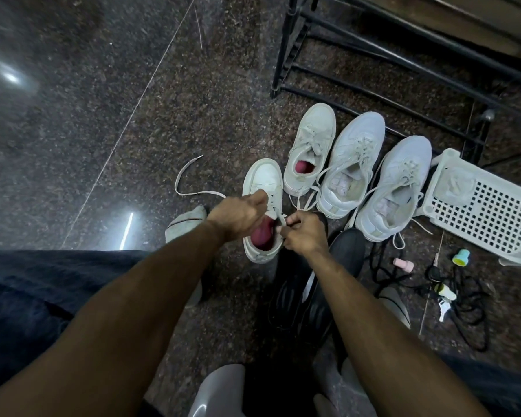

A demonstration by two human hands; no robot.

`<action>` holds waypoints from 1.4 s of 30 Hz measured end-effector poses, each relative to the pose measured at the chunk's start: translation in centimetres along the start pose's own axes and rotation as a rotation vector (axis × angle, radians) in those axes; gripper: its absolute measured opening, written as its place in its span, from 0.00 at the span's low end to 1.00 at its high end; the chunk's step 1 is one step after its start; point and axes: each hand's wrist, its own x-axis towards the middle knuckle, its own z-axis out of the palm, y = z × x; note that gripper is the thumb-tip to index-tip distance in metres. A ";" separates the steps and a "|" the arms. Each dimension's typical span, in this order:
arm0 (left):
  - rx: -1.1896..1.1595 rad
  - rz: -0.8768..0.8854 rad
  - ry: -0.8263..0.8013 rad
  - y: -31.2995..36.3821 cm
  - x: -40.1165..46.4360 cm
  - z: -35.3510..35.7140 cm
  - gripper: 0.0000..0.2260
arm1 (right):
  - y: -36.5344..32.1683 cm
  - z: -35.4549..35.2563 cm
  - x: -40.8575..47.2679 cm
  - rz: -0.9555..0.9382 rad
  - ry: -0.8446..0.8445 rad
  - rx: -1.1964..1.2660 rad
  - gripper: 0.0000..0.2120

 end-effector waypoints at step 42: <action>-0.619 -0.384 0.061 -0.2 2.3 0.6 0.10 | -3.2 5.5 -2.3 0.029 0.067 -0.473 0.15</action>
